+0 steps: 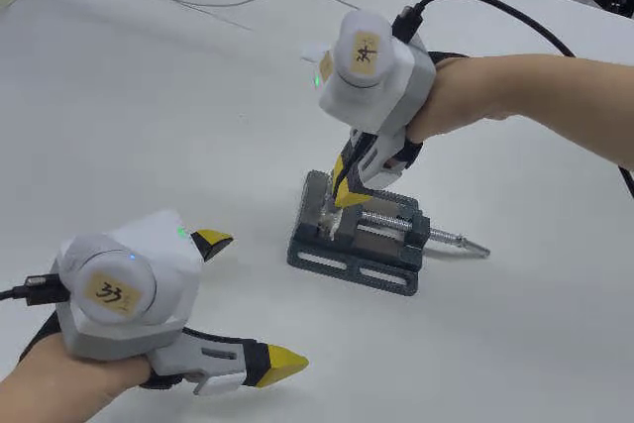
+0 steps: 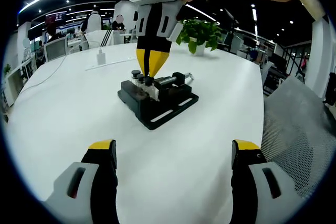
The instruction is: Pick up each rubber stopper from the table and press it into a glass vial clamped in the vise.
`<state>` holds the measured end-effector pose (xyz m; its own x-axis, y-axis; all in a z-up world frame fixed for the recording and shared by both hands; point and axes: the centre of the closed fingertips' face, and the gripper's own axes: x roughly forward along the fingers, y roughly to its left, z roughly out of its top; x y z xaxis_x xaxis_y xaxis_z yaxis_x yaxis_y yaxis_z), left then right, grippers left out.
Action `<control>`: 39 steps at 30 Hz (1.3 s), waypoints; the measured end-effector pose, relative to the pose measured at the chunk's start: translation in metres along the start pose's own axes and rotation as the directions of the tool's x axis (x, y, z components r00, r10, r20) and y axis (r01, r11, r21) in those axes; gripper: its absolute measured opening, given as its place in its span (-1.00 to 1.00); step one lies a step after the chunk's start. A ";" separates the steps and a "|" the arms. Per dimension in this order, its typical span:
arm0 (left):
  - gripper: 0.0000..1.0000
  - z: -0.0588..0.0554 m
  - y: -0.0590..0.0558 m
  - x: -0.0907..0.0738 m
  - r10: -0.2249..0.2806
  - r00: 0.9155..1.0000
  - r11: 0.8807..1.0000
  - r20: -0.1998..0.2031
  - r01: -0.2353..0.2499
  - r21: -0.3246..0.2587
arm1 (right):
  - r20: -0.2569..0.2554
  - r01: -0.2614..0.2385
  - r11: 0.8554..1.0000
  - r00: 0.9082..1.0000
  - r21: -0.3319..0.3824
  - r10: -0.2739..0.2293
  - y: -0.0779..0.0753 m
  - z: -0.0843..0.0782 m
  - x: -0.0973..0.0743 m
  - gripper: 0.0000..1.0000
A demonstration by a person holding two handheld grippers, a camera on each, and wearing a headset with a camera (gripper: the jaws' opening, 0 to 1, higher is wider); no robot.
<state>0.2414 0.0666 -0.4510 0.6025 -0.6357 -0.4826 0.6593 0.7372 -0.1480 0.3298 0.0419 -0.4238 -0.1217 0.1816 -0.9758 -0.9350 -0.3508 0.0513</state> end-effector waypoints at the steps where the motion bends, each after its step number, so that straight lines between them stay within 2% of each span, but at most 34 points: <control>1: 0.79 -0.001 0.000 0.000 -0.001 1.000 1.000 -0.002 0.001 -0.001 | 0.001 0.001 1.000 1.000 0.001 -0.001 0.000 0.000 0.000 -1.00; 3: 0.79 -0.002 0.000 0.001 -0.002 1.000 1.000 -0.004 0.002 -0.001 | -0.003 -0.011 1.000 1.000 0.003 0.011 0.004 0.000 0.000 -1.00; 8: 0.79 -0.001 -0.002 0.002 -0.009 1.000 1.000 -0.005 0.009 -0.002 | -0.007 -0.003 1.000 1.000 -0.010 0.003 0.006 0.001 0.000 -1.00; 14: 0.78 -0.001 -0.003 0.004 -0.014 1.000 1.000 -0.006 0.014 0.000 | -0.026 0.000 1.000 1.000 0.014 0.000 0.007 0.002 0.002 -1.00; 17: 0.78 -0.002 -0.003 0.004 -0.017 1.000 1.000 -0.010 0.017 -0.001 | -0.070 0.019 1.000 0.997 -0.016 -0.020 0.008 0.002 0.003 -1.00; 18: 0.78 -0.002 -0.003 0.005 -0.017 1.000 1.000 -0.010 0.017 -0.002 | -0.084 0.024 0.998 0.996 -0.058 -0.029 0.001 -0.003 0.002 -1.00; 20: 0.78 -0.001 -0.002 0.005 -0.016 1.000 1.000 -0.008 0.016 -0.008 | -0.097 0.033 0.997 0.994 -0.074 -0.040 0.000 -0.004 0.003 -1.00; 22: 0.78 -0.002 -0.001 0.006 -0.017 1.000 1.000 -0.009 0.017 -0.009 | -0.092 0.029 0.999 0.995 -0.027 -0.032 -0.003 -0.005 0.004 -1.00; 23: 0.78 -0.002 -0.001 0.007 -0.019 1.000 1.000 -0.010 0.019 -0.011 | -0.085 0.024 0.999 0.996 -0.036 -0.027 -0.004 -0.006 0.003 -1.00; 25: 0.77 -0.003 0.000 0.008 -0.019 1.000 1.000 -0.011 0.019 -0.016 | -0.063 0.018 1.000 0.998 0.006 -0.017 -0.005 -0.005 0.004 -1.00; 28: 0.77 -0.002 0.000 0.009 -0.018 1.000 0.999 -0.007 0.018 -0.029 | -0.046 0.013 1.000 0.999 0.000 -0.013 -0.007 -0.008 0.004 -1.00; 29: 0.77 -0.002 0.001 0.010 -0.019 1.000 0.999 -0.007 0.018 -0.029 | -0.022 0.000 0.999 1.000 0.053 0.001 -0.007 -0.007 0.004 -1.00; 31: 0.77 -0.003 0.002 0.011 -0.018 1.000 0.999 -0.009 0.018 -0.034 | -0.015 -0.006 0.998 1.000 0.065 0.007 -0.008 -0.008 0.004 -1.00; 33: 0.77 -0.004 0.003 0.012 -0.018 1.000 0.999 -0.011 0.017 -0.039 | -0.015 -0.006 0.998 1.000 0.068 0.007 -0.009 -0.009 0.004 -1.00; 34: 0.77 -0.004 0.004 0.012 -0.017 1.000 0.999 -0.012 0.016 -0.041 | -0.022 -0.003 0.995 1.000 0.099 0.005 -0.009 -0.008 0.005 -1.00; 36: 0.77 -0.003 0.005 0.013 -0.016 1.000 0.999 -0.009 0.015 -0.047 | -0.034 -0.003 0.994 0.999 0.108 0.006 -0.011 -0.006 0.007 -1.00; 39: 0.77 -0.004 0.005 0.016 -0.017 1.000 0.999 -0.012 0.017 -0.049 | -0.085 0.001 0.995 0.996 0.103 0.008 -0.010 -0.005 0.008 -1.00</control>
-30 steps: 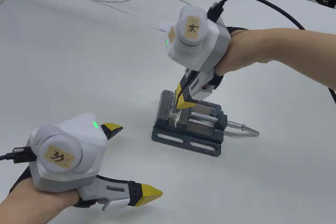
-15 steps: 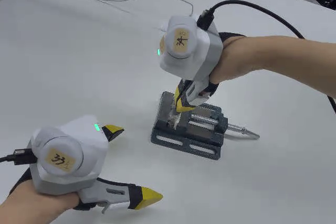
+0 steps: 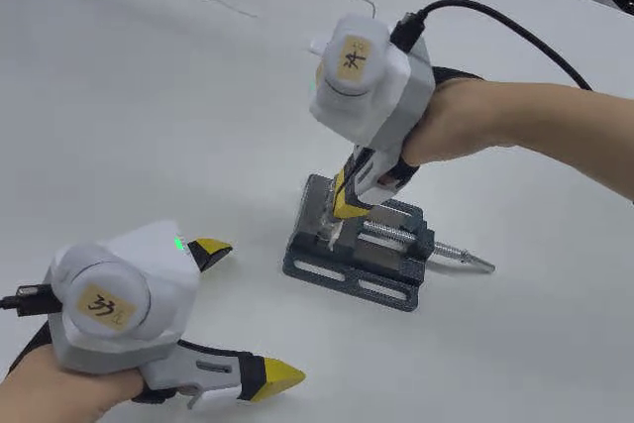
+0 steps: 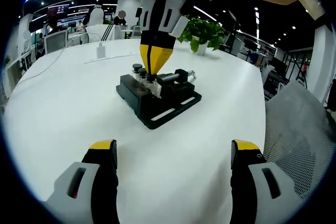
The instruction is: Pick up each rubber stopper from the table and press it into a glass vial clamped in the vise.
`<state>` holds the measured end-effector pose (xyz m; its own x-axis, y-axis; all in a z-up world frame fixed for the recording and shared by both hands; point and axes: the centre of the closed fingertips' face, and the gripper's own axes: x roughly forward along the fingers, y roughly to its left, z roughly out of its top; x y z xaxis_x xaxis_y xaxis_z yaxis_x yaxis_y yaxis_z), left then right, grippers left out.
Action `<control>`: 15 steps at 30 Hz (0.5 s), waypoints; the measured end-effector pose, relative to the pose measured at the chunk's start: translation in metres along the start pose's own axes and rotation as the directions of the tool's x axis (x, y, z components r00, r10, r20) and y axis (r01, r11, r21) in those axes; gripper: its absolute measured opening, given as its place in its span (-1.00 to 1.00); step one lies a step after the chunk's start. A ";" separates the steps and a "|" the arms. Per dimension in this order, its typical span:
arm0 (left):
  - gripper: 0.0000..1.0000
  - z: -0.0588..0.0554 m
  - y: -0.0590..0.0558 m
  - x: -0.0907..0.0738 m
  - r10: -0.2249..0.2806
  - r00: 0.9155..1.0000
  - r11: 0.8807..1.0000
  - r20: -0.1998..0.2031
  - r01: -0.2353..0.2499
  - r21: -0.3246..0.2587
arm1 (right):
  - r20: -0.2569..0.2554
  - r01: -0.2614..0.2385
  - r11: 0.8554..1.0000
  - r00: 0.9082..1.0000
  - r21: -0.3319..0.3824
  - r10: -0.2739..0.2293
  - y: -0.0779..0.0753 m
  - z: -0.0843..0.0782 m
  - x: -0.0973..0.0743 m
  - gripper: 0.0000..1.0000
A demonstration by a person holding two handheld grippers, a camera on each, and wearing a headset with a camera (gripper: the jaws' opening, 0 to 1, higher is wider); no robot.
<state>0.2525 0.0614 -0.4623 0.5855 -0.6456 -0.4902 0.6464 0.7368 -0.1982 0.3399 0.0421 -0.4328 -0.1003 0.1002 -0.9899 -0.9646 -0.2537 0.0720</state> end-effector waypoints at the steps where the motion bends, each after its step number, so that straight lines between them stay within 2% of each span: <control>1: 0.77 0.000 0.000 0.000 -0.001 1.000 1.000 0.000 0.001 -0.001 | -0.010 -0.001 1.000 1.000 0.001 0.001 0.000 0.000 0.001 -1.00; 5: 0.77 0.002 -0.002 0.002 -0.005 1.000 1.000 0.002 0.005 0.000 | -0.067 -0.005 1.000 0.998 -0.003 0.005 0.002 0.000 0.001 -1.00; 8: 0.77 0.003 -0.001 0.002 -0.006 1.000 1.000 0.003 0.006 0.000 | -0.088 -0.004 1.000 0.996 -0.008 0.003 0.004 -0.001 0.001 -1.00; 9: 0.77 0.003 -0.002 0.002 -0.008 1.000 1.000 0.003 0.008 -0.002 | -0.089 -0.005 1.000 0.996 -0.023 0.003 0.004 -0.001 0.001 -1.00; 10: 0.77 0.003 -0.002 0.002 -0.008 1.000 1.000 0.003 0.008 0.001 | -0.094 -0.002 1.000 0.996 0.006 0.003 0.005 -0.002 0.000 -1.00; 11: 0.77 0.003 -0.001 0.002 -0.007 1.000 1.000 0.001 0.007 0.002 | -0.092 0.000 1.000 0.996 -0.026 -0.003 0.005 -0.001 0.000 -1.00; 15: 0.77 0.007 0.000 0.001 -0.001 1.000 1.000 0.008 0.001 0.007 | -0.077 -0.002 1.000 0.997 0.002 0.002 0.007 -0.003 -0.001 -1.00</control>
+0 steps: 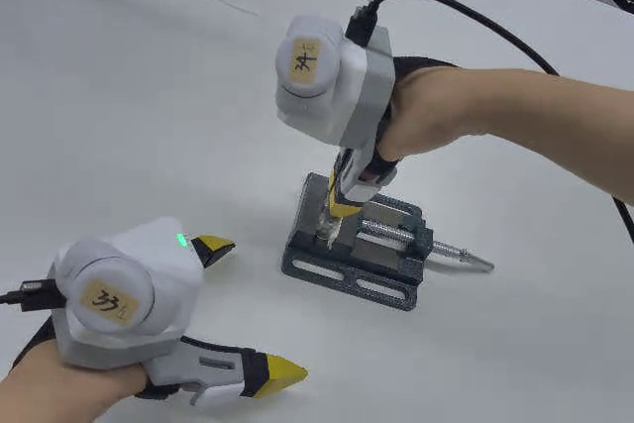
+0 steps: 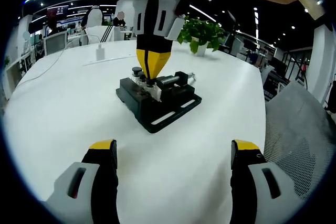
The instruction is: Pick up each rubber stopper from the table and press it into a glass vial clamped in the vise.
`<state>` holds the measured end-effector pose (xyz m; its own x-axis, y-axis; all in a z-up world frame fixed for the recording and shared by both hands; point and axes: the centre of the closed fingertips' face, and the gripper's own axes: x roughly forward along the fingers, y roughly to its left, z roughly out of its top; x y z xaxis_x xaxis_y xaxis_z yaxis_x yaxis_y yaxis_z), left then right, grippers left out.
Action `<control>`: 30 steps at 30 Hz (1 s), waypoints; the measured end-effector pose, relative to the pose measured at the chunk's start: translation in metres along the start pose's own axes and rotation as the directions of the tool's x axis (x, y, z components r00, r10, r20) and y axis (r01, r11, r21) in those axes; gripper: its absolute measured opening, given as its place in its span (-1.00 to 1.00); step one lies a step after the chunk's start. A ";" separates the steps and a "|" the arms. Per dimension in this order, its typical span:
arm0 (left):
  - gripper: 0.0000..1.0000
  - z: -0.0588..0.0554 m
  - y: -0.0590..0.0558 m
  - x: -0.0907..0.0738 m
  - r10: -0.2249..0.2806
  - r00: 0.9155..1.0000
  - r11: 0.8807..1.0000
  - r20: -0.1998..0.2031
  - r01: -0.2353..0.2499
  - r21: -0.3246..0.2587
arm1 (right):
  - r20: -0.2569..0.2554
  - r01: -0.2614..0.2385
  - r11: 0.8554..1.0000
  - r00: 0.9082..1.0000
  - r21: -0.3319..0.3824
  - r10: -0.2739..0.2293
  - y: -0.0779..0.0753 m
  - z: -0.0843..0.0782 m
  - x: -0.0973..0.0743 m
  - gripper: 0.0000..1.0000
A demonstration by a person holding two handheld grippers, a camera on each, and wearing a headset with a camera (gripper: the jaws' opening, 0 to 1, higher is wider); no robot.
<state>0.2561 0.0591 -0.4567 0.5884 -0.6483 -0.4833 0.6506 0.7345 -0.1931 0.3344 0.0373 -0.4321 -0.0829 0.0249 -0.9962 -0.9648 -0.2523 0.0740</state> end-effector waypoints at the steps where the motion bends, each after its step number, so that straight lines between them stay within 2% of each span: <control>1: 0.77 0.001 0.000 -0.001 0.000 1.000 1.000 -0.001 0.000 0.002 | 0.003 -0.001 1.000 1.000 -0.002 0.001 0.000 0.000 0.000 -1.00; 6: 0.77 0.007 0.000 -0.005 0.007 1.000 1.000 0.002 -0.007 0.020 | 0.016 0.002 1.000 1.000 0.001 -0.002 0.001 -0.001 0.000 -1.00; 11: 0.77 0.016 -0.001 -0.012 0.021 1.000 0.998 0.004 -0.021 0.051 | 0.103 -0.015 0.998 0.995 0.064 0.009 0.002 -0.001 -0.002 -1.00; 12: 0.77 0.017 0.001 -0.013 0.031 1.000 0.998 0.004 -0.031 0.058 | 0.117 -0.017 0.995 0.993 0.099 0.005 -0.001 0.000 -0.001 -1.00; 15: 0.77 0.023 0.003 -0.019 0.040 0.999 0.997 0.012 -0.041 0.064 | 0.154 0.001 0.997 0.988 0.074 -0.012 0.001 -0.001 -0.002 -1.00; 17: 0.77 0.025 0.005 -0.021 0.050 0.999 0.996 0.014 -0.051 0.072 | 0.171 0.009 0.995 0.985 0.098 -0.026 0.002 -0.001 -0.002 -1.00; 20: 0.77 0.028 0.007 -0.024 0.059 0.998 0.995 0.020 -0.060 0.076 | 0.208 0.021 0.995 0.977 0.096 -0.041 0.001 0.000 -0.002 -1.00; 24: 0.77 0.030 0.008 -0.024 0.071 0.997 0.995 0.028 -0.072 0.074 | 0.258 0.064 0.995 0.963 0.082 -0.083 0.002 0.000 -0.002 -1.00; 27: 0.77 0.030 0.007 -0.023 0.071 0.997 0.994 0.026 -0.073 0.076 | 0.283 0.094 0.991 0.952 0.096 -0.118 0.002 0.000 -0.001 -1.00; 29: 0.78 0.030 0.005 -0.023 0.067 0.997 0.994 0.025 -0.069 0.085 | 0.307 0.152 0.983 0.935 0.107 -0.178 -0.004 0.000 -0.004 -0.96; 30: 0.78 0.030 0.005 -0.024 0.066 0.998 0.994 0.024 -0.068 0.087 | 0.316 0.154 0.980 0.930 0.129 -0.188 -0.004 -0.003 -0.005 -0.90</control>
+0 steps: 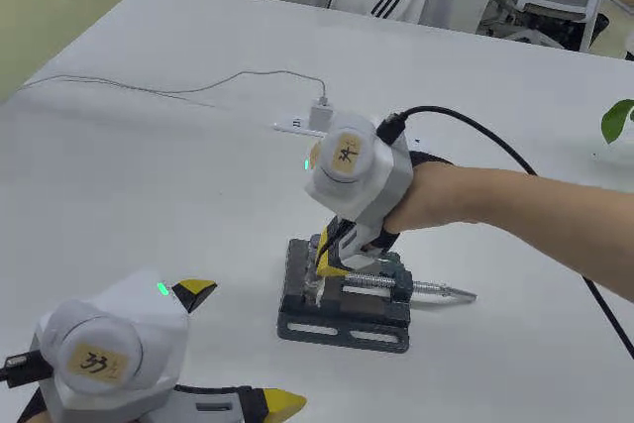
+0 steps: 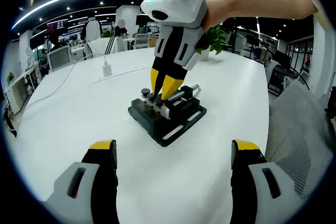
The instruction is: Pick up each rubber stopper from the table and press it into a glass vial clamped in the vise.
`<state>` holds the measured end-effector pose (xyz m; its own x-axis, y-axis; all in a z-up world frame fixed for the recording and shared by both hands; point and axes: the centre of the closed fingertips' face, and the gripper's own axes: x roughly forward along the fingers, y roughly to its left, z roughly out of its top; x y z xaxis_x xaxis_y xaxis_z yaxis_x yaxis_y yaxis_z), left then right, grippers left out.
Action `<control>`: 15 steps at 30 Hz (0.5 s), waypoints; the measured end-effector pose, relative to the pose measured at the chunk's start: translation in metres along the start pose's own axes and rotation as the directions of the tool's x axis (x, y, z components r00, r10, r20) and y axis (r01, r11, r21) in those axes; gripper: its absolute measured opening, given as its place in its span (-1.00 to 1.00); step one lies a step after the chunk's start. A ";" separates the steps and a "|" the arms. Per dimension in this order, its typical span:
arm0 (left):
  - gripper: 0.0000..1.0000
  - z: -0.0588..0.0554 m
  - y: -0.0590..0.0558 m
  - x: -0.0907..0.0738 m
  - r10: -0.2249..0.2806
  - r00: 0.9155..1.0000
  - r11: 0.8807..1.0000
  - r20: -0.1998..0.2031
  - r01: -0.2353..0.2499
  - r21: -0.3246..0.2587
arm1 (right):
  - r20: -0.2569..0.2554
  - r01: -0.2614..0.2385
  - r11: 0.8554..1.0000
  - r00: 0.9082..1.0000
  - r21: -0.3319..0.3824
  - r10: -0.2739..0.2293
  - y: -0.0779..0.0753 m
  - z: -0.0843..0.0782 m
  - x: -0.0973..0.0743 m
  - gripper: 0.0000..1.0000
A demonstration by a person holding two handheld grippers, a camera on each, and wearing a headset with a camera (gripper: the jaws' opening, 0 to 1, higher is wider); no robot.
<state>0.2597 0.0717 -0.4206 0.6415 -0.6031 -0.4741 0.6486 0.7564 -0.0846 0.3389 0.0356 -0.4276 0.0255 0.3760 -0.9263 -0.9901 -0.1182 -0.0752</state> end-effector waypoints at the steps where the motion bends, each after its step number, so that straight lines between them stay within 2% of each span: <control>1: 0.78 0.000 0.000 0.000 0.000 1.000 1.000 0.000 0.000 0.001 | 0.011 -0.017 1.000 1.000 0.024 0.017 0.004 -0.001 0.000 -0.72; 2: 0.78 0.000 0.000 0.000 0.000 1.000 1.000 0.000 0.000 0.001 | 0.032 -0.035 0.997 0.999 0.066 0.033 0.009 -0.002 0.000 -0.50; 3: 0.78 0.000 0.000 -0.001 0.001 1.000 1.000 0.001 -0.001 0.002 | 0.054 -0.033 0.995 0.998 0.094 0.028 0.012 -0.003 0.001 -0.32; 4: 0.78 0.000 0.000 -0.001 0.001 1.000 1.000 0.001 -0.001 0.003 | 0.054 -0.026 0.996 0.998 0.086 0.022 0.012 -0.007 0.000 -0.20; 6: 0.78 0.000 0.000 -0.002 0.003 1.000 1.000 0.002 -0.003 0.004 | 0.087 -0.005 0.994 0.996 0.109 -0.005 0.015 -0.013 -0.001 -0.16; 8: 0.78 0.001 0.001 -0.003 0.005 1.000 1.000 0.004 -0.005 0.002 | 0.142 -0.005 0.983 0.990 0.182 -0.021 0.020 -0.016 -0.001 0.04; 10: 0.78 0.000 0.003 -0.004 0.007 1.000 1.000 0.005 -0.008 0.002 | 0.186 0.002 0.974 0.982 0.226 -0.045 0.023 -0.020 -0.003 0.30; 15: 0.80 -0.001 0.002 -0.007 0.006 1.000 1.000 0.008 -0.006 -0.002 | 0.237 0.016 0.952 0.967 0.306 -0.093 0.034 -0.037 -0.011 0.64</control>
<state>0.2566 0.0779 -0.4184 0.6484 -0.6005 -0.4679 0.6440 0.7604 -0.0835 0.3102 -0.0071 -0.4333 0.0839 0.5921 -0.8015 -0.9842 0.1751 0.0262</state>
